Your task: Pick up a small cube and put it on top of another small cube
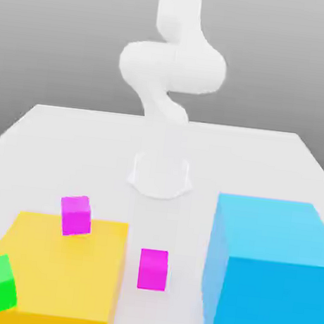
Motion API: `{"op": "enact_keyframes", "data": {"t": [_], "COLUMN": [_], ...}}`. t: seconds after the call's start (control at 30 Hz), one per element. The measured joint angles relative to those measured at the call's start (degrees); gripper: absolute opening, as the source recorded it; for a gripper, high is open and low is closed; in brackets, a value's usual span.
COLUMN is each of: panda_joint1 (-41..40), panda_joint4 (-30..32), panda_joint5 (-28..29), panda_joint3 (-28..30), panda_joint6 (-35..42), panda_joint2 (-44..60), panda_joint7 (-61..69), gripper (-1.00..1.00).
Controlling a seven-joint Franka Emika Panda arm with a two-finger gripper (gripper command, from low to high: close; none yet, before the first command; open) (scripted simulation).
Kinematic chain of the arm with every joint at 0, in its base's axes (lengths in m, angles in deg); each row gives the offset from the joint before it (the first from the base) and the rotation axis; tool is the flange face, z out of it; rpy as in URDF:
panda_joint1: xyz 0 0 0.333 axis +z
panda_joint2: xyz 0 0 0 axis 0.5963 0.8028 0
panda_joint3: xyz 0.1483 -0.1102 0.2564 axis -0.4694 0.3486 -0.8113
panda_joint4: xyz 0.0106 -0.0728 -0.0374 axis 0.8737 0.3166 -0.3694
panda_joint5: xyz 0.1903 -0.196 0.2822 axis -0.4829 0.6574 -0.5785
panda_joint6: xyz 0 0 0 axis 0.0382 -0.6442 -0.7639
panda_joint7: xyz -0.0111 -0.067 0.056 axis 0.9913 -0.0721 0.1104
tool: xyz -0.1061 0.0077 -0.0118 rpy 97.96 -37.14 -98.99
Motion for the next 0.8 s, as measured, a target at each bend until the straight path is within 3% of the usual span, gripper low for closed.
{"op": "enact_keyframes", "data": {"t": [0.6, 0.8], "panda_joint1": [26.6, 32.8], "panda_joint4": [29.8, 36.2], "panda_joint5": [8.9, 1.0], "panda_joint3": [-17.8, -13.1], "panda_joint6": [-31.7, -33.0], "panda_joint2": [27.8, 35.2], "panda_joint7": [24.1, 34.8], "gripper": [0.0, 0.0]}}
